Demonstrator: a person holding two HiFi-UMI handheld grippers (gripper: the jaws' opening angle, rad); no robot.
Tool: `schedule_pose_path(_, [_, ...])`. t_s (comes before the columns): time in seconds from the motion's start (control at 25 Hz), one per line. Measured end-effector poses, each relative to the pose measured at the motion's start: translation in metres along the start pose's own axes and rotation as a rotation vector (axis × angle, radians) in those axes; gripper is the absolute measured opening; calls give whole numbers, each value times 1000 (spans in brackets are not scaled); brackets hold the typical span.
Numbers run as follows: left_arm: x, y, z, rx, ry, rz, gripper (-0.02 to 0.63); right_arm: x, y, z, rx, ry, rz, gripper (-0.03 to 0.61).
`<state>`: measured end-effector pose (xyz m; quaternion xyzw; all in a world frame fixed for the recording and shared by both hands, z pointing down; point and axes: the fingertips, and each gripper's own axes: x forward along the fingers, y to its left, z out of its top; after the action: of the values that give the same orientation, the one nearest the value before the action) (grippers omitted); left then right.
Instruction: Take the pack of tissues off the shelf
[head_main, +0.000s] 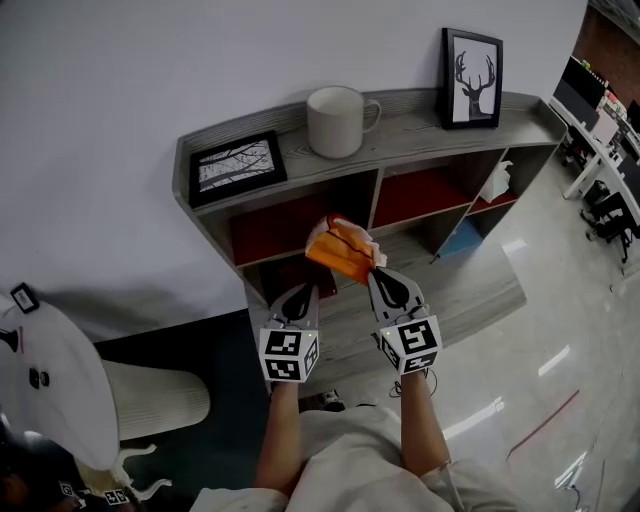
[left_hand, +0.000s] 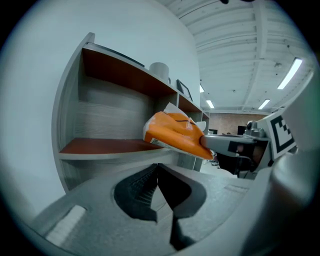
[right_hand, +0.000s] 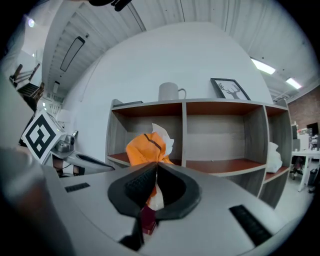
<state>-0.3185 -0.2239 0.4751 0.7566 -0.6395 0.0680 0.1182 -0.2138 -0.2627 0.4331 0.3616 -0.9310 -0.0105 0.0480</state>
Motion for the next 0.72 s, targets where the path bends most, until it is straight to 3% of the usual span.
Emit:
schedule_pose_path(0.4, [-29,-59,-51,4,111,-32,11,-78,-5,-42,64,67,-6,20])
schedule_pose_path(0.72, [-61,-95,-73,36,137,-54,10,-132,-8,-73,95,132,-48,21])
